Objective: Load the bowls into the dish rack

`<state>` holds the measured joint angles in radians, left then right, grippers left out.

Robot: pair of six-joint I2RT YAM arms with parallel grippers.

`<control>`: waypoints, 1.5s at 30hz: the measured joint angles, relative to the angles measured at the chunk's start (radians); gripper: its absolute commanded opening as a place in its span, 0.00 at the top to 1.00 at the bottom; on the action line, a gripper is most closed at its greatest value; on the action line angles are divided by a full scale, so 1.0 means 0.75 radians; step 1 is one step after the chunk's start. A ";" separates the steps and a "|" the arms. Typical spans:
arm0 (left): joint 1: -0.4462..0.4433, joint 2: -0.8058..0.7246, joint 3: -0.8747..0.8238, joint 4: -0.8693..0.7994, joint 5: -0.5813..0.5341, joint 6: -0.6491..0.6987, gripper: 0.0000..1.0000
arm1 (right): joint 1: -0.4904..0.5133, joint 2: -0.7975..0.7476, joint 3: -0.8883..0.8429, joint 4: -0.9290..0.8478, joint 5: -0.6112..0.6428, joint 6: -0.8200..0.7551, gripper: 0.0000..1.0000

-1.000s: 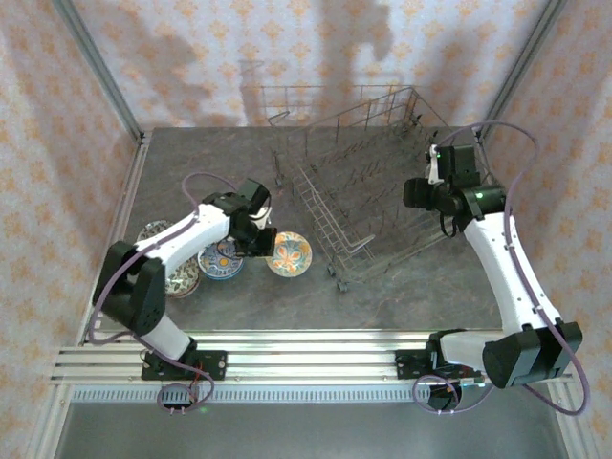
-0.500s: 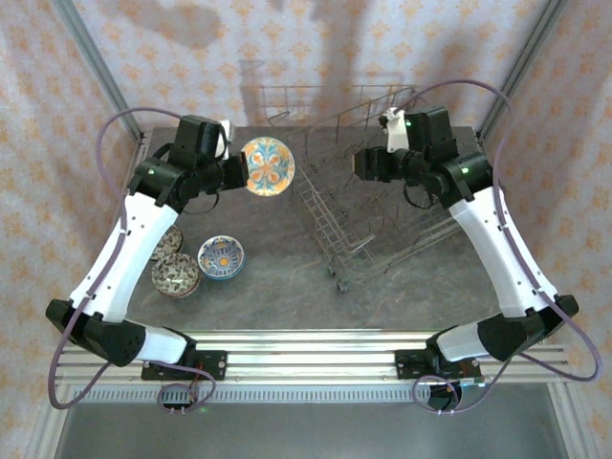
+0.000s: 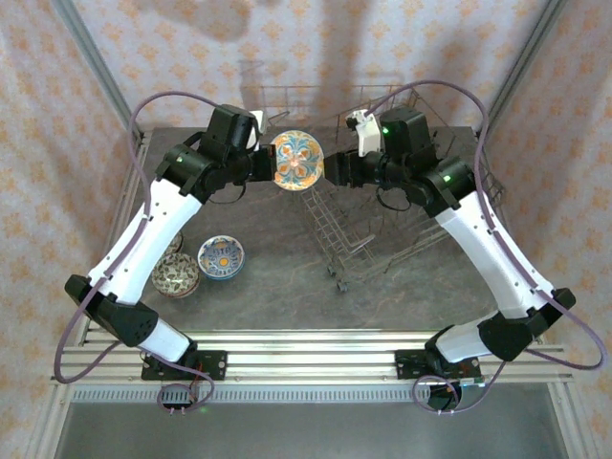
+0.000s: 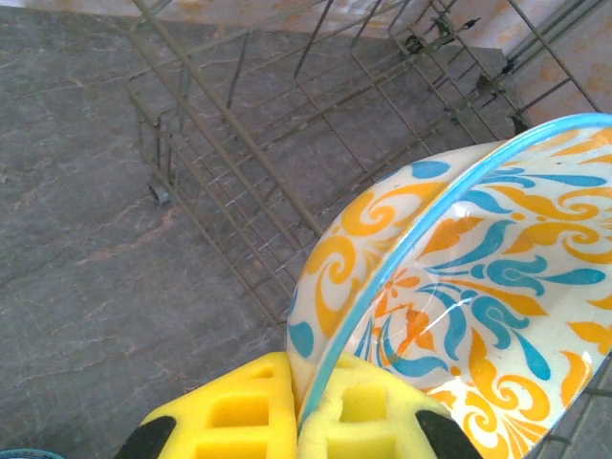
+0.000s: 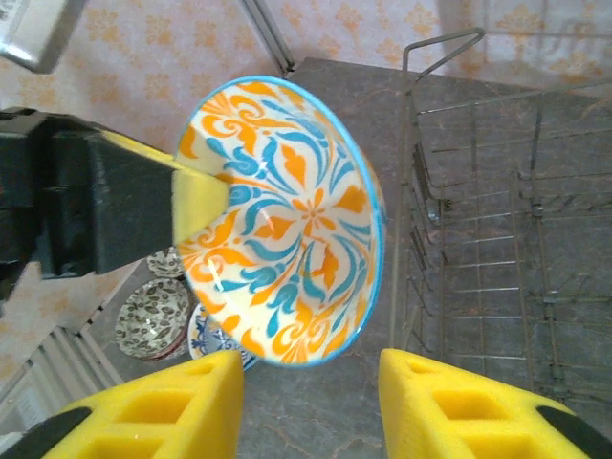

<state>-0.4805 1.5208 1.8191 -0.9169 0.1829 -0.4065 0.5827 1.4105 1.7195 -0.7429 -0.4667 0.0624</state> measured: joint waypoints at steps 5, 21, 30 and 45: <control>-0.020 -0.032 -0.008 0.036 0.014 -0.019 1.00 | -0.001 0.004 -0.071 0.067 0.077 0.034 0.63; -0.040 -0.062 -0.045 0.103 0.061 -0.053 1.00 | 0.000 0.045 -0.084 0.166 0.063 0.107 0.79; -0.045 -0.062 -0.077 0.122 0.060 -0.060 1.00 | -0.001 0.063 -0.094 0.174 0.080 0.151 0.95; -0.075 -0.080 -0.176 0.189 0.090 -0.130 0.43 | -0.001 0.022 -0.207 0.151 0.217 0.223 1.00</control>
<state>-0.5369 1.4609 1.6867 -0.7753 0.2501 -0.5037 0.5819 1.4273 1.5646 -0.6300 -0.3038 0.2295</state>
